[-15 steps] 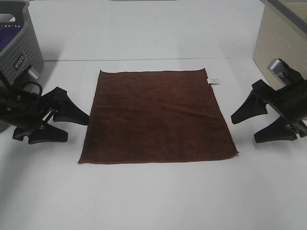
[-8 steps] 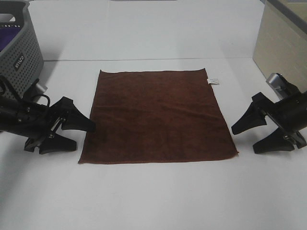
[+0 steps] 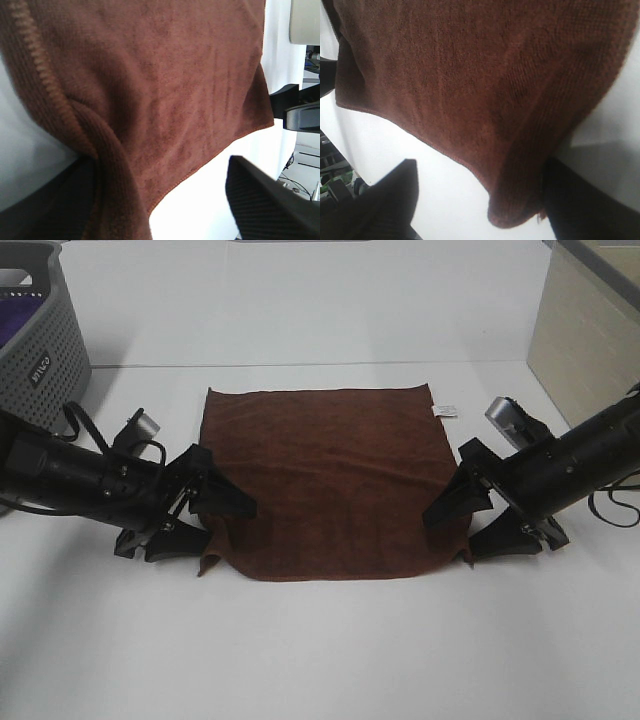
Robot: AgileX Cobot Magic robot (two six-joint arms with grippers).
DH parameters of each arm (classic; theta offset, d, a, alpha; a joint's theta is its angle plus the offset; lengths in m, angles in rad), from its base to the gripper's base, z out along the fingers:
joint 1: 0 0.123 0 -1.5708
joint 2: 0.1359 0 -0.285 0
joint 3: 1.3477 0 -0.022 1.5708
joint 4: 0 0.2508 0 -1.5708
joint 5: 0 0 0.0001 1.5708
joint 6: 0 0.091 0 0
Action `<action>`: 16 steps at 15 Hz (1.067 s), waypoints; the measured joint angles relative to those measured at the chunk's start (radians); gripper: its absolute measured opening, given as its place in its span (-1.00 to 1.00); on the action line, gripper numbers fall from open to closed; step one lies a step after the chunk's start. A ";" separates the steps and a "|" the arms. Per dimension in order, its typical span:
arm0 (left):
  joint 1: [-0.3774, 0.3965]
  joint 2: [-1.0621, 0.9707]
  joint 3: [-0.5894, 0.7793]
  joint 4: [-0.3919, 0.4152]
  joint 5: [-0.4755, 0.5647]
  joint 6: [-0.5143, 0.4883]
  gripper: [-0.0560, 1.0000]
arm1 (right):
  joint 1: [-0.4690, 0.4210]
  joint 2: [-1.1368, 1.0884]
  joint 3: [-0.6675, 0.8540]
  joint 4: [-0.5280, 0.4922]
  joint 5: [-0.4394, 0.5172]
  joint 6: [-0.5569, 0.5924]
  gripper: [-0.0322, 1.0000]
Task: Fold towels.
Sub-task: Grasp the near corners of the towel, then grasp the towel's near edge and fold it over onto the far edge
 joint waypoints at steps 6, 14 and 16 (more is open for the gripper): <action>-0.004 0.007 0.000 0.038 -0.052 -0.003 -0.88 | 0.000 0.020 -0.019 -0.052 -0.058 0.055 -0.94; -0.005 -0.138 0.116 0.284 -0.057 -0.215 -0.88 | 0.000 -0.061 0.125 -0.107 -0.017 0.128 -0.94; -0.005 -0.167 0.190 0.285 -0.055 -0.219 -0.88 | 0.000 -0.106 0.220 -0.105 -0.033 0.140 -0.94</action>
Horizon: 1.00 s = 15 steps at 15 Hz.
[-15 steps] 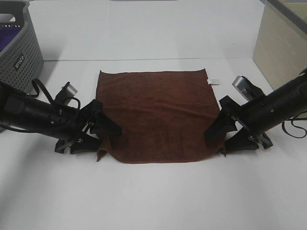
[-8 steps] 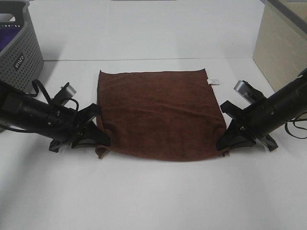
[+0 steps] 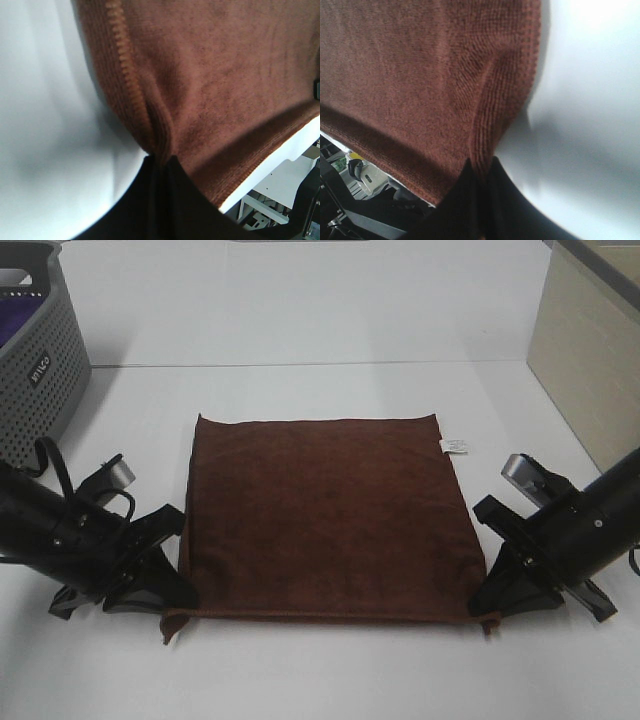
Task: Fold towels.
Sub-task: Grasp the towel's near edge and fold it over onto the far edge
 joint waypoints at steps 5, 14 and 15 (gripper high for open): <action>-0.001 -0.024 0.047 0.002 0.010 -0.006 -0.88 | 0.001 -0.054 0.053 -0.006 -0.006 0.019 -0.94; -0.003 -0.016 -0.462 0.372 0.017 -0.361 -0.88 | 0.035 -0.058 -0.468 -0.129 0.064 0.171 -0.94; -0.003 -0.001 -0.508 0.395 0.018 -0.378 -0.88 | 0.035 -0.029 -0.533 -0.135 0.081 0.186 -0.94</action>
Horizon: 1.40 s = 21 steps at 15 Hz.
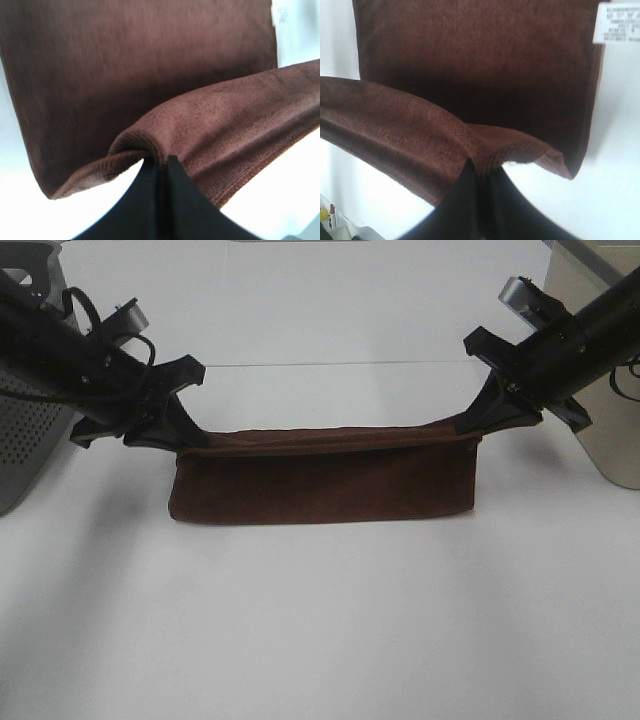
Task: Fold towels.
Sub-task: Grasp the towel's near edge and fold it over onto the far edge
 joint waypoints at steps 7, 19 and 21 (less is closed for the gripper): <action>0.000 0.193 -0.250 0.071 -0.035 -0.035 -0.88 | 0.000 0.216 -0.250 -0.002 -0.005 0.018 -0.94; -0.012 0.285 -0.276 0.065 -0.262 -0.035 -0.86 | 0.008 0.349 -0.274 0.129 -0.177 -0.013 -0.94; -0.012 0.313 -0.276 0.066 -0.266 -0.034 -0.75 | 0.008 0.360 -0.274 0.132 -0.190 -0.016 -0.94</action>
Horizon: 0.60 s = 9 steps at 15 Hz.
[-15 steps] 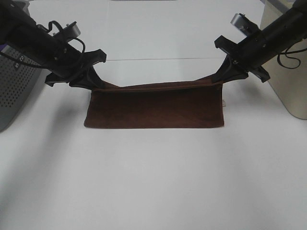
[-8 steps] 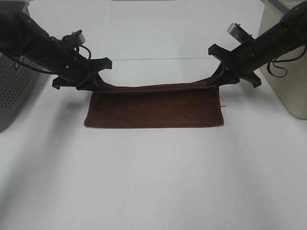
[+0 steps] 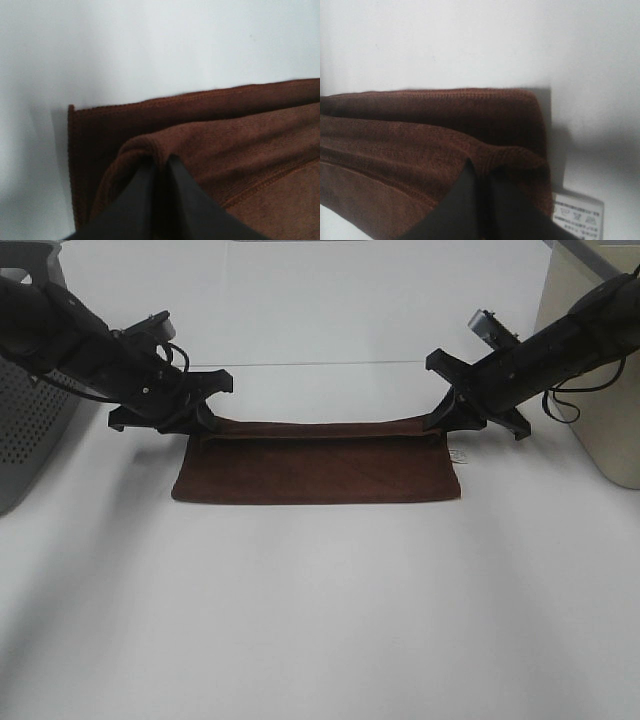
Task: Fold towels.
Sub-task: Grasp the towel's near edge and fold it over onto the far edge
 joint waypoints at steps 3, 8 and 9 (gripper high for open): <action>0.006 0.028 0.000 0.026 -0.040 0.002 -0.22 | -0.009 0.014 0.000 -0.027 -0.033 -0.003 -0.79; 0.008 0.030 0.000 0.030 -0.048 0.002 0.26 | -0.012 0.016 -0.004 -0.012 0.007 -0.005 0.41; 0.008 0.030 0.000 0.030 -0.048 0.002 0.27 | -0.012 0.015 -0.007 -0.008 0.012 -0.005 0.47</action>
